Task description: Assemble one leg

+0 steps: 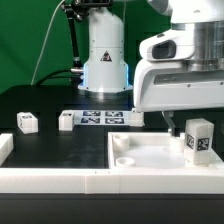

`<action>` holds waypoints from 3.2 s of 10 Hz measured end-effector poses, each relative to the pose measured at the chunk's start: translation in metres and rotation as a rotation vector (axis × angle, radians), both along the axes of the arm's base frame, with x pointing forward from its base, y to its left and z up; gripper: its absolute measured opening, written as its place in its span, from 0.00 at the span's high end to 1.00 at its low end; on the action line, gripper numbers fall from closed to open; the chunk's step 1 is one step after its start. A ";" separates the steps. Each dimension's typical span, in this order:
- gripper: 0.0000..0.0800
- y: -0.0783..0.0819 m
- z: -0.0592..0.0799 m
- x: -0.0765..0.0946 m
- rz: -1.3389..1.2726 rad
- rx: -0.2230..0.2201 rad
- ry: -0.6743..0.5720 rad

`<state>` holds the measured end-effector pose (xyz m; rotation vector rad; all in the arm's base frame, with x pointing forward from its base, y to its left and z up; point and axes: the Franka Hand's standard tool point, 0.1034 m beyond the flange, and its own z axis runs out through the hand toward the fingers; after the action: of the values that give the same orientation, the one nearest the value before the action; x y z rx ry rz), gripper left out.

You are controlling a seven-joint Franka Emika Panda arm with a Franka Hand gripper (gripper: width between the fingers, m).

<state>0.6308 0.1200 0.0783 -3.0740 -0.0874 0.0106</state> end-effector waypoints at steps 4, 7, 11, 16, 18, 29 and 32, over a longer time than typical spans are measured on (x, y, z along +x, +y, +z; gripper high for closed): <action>0.64 -0.001 0.000 0.000 0.018 0.002 -0.001; 0.64 -0.001 0.000 0.000 -0.014 0.002 0.001; 0.64 -0.004 -0.001 0.000 -0.585 -0.006 0.018; 0.64 -0.008 -0.002 -0.001 -1.129 0.007 0.062; 0.64 -0.007 -0.002 -0.003 -1.393 -0.005 0.065; 0.19 0.004 -0.002 -0.006 -0.937 0.004 0.073; 0.19 0.001 -0.002 -0.005 -0.625 -0.014 0.041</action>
Offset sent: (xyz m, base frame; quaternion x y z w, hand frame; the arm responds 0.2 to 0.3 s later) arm 0.0000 0.0000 0.0000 0.0000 0.0000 0.0000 1.0000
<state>0.6258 0.1211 0.0762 -2.9647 0.8680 0.0418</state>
